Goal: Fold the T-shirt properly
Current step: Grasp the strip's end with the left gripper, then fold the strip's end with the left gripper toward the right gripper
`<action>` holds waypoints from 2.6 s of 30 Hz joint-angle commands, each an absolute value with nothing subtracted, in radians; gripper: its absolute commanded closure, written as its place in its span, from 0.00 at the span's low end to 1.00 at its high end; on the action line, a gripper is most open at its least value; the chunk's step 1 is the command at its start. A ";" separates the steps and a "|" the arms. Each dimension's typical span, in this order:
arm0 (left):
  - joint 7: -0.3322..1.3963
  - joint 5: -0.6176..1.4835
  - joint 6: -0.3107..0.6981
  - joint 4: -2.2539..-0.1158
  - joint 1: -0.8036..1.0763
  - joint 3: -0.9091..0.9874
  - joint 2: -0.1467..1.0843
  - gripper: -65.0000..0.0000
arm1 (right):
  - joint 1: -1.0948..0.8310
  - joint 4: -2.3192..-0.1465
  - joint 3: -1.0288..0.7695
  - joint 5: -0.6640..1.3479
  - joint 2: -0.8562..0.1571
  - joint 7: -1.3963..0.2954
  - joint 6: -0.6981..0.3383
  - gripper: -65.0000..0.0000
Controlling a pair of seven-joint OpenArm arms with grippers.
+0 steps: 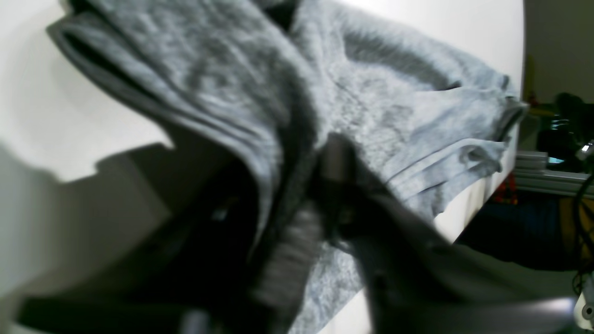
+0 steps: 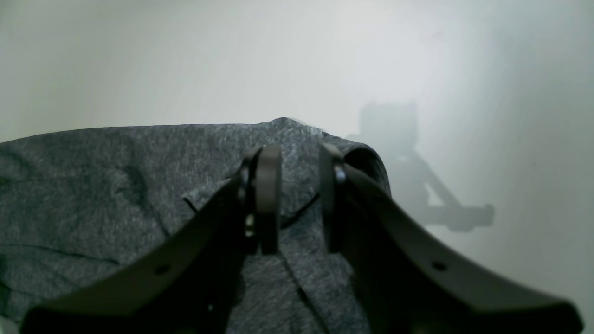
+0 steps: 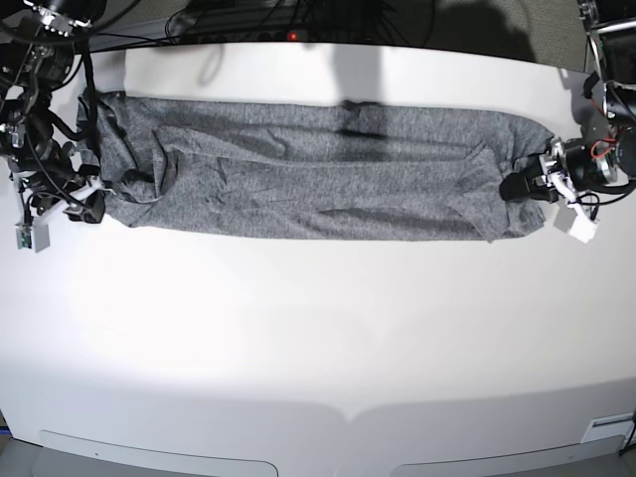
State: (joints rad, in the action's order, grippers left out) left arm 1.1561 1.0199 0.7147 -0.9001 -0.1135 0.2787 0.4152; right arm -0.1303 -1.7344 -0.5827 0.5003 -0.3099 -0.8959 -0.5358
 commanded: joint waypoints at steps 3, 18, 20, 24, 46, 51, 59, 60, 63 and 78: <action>1.203 0.943 0.698 -0.896 -0.103 0.271 0.424 1.00 | -0.116 -1.752 -0.589 0.510 -0.327 -0.881 -0.546 0.77; 1.266 1.135 0.698 -0.901 -0.115 0.271 0.424 1.00 | -0.116 -1.752 -0.589 0.510 -0.327 -0.884 -0.546 0.77; 1.272 1.180 0.698 -0.913 -0.123 0.271 0.424 1.00 | -0.116 -1.752 -0.589 0.510 -0.327 -0.883 -0.546 0.77; 1.272 1.182 0.698 -0.986 -0.125 0.271 0.424 1.00 | -0.116 -1.752 -0.589 0.509 -0.327 -0.883 -0.546 0.77; 1.390 1.114 0.597 -1.482 -0.060 0.271 0.290 1.00 | -0.116 -1.752 -0.589 0.560 -0.324 -0.903 -0.546 0.77; 1.384 1.087 0.591 -1.483 -0.058 0.271 0.165 1.00 | -0.117 -1.752 -0.589 0.561 -0.324 -0.907 -0.547 0.77; 1.374 1.073 0.591 -1.483 -0.058 0.271 -0.002 1.00 | -0.116 -1.752 -0.589 0.561 -0.324 -0.907 -0.548 0.77; 1.361 1.073 0.591 -1.483 -0.058 0.271 -0.016 1.00 | -0.116 -1.752 -0.589 0.561 -0.324 -0.907 -0.547 0.77; 1.316 1.023 0.591 -1.483 -0.058 0.271 -0.054 1.00 | -0.117 -1.752 -0.589 0.561 -0.324 -0.907 -0.548 0.77; 1.338 1.022 0.591 -1.483 -0.031 0.265 -0.112 1.00 | -0.116 -1.752 -0.589 0.562 -0.324 -0.906 -0.550 0.77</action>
